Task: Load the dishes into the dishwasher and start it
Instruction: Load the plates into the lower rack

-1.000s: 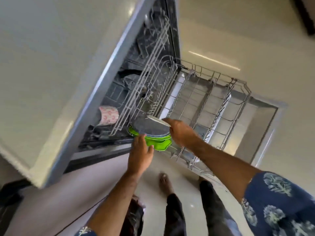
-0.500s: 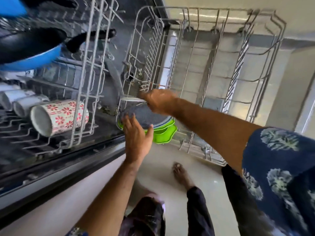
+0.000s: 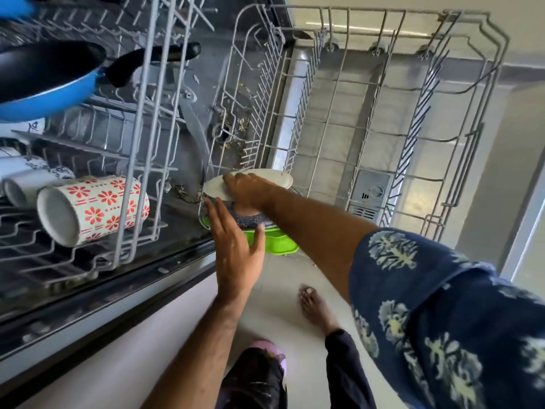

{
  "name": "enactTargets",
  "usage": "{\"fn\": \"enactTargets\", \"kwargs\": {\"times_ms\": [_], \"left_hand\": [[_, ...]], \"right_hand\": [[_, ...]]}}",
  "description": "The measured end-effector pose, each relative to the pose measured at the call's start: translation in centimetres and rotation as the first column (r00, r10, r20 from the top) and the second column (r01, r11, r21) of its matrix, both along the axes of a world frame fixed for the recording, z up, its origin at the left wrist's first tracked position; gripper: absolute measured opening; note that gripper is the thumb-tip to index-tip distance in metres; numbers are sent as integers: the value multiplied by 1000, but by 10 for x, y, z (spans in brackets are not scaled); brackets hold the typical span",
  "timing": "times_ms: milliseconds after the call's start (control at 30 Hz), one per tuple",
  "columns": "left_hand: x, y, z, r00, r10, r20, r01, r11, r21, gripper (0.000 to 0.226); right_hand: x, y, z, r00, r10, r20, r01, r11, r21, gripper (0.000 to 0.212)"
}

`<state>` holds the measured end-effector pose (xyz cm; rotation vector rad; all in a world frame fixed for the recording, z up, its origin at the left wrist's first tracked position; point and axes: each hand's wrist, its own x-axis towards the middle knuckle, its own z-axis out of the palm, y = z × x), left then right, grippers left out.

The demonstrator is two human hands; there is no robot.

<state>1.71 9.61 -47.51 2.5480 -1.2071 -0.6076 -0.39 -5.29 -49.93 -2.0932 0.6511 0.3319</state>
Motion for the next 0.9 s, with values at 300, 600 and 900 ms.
{"fn": "enactTargets", "kwargs": {"times_ms": [300, 600, 900], "left_hand": [[-5, 2, 18, 997, -68, 22, 66, 995, 69, 74], [-41, 29, 125, 836, -491, 245, 362, 829, 426, 82], [-101, 102, 278, 877, -418, 236, 285, 849, 445, 90]], "right_hand": [[-80, 5, 11, 974, -183, 136, 159, 973, 170, 55], [-178, 22, 100, 994, 106, 37, -95, 970, -225, 77], [-212, 66, 268, 905, 420, -63, -409, 822, -396, 88]]}}
